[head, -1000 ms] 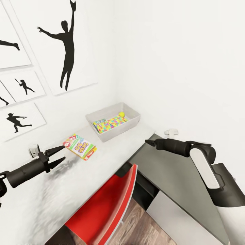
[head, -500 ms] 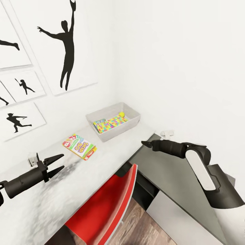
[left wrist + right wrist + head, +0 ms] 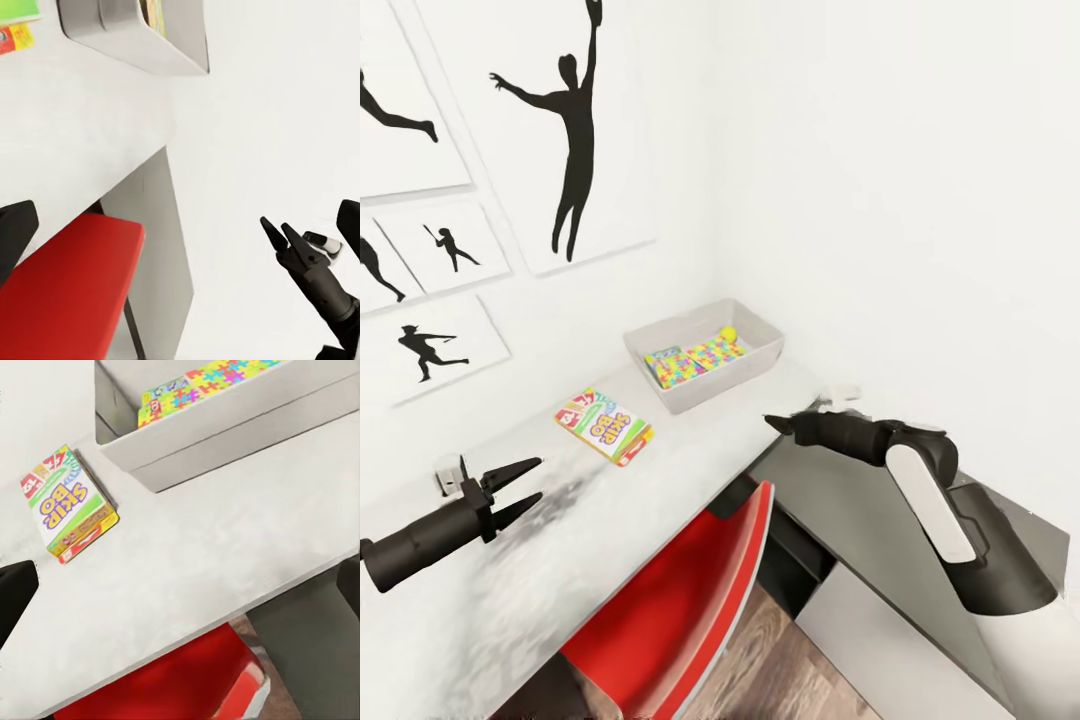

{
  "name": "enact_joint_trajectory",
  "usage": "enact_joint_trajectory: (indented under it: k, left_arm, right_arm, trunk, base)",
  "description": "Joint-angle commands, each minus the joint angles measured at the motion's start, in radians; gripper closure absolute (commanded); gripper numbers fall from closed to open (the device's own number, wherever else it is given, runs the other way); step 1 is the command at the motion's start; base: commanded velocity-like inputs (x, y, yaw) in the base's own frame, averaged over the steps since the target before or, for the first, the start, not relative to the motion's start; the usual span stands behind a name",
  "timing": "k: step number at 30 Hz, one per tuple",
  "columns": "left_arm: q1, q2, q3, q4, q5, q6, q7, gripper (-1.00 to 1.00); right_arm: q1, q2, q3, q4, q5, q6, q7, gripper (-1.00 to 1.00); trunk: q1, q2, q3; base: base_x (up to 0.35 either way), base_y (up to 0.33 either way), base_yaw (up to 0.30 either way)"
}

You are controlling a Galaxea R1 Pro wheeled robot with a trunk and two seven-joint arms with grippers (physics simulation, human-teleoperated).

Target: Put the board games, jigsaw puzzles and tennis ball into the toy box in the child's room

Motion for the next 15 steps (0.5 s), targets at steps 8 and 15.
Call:
enact_joint_trajectory:
  k: [8,15]
  left_arm:
    - [0.018,-0.002,0.044,0.0,-0.003,0.004,0.038,-1.0]
    - [0.028,-0.004,0.075,0.0,-0.004,0.004,0.056,-1.0]
  right_arm:
    - [-0.002,0.049,0.022,-0.001,-0.003,0.005,-0.09,-1.0]
    - [-0.004,0.053,0.023,-0.001,-0.003,0.005,-0.098,-1.0]
  trunk:
    - [0.001,-0.002,-0.011]
    - [0.001,-0.002,-0.019]
  base:
    - [0.0,0.0,0.215]
    - [0.0,0.0,0.217]
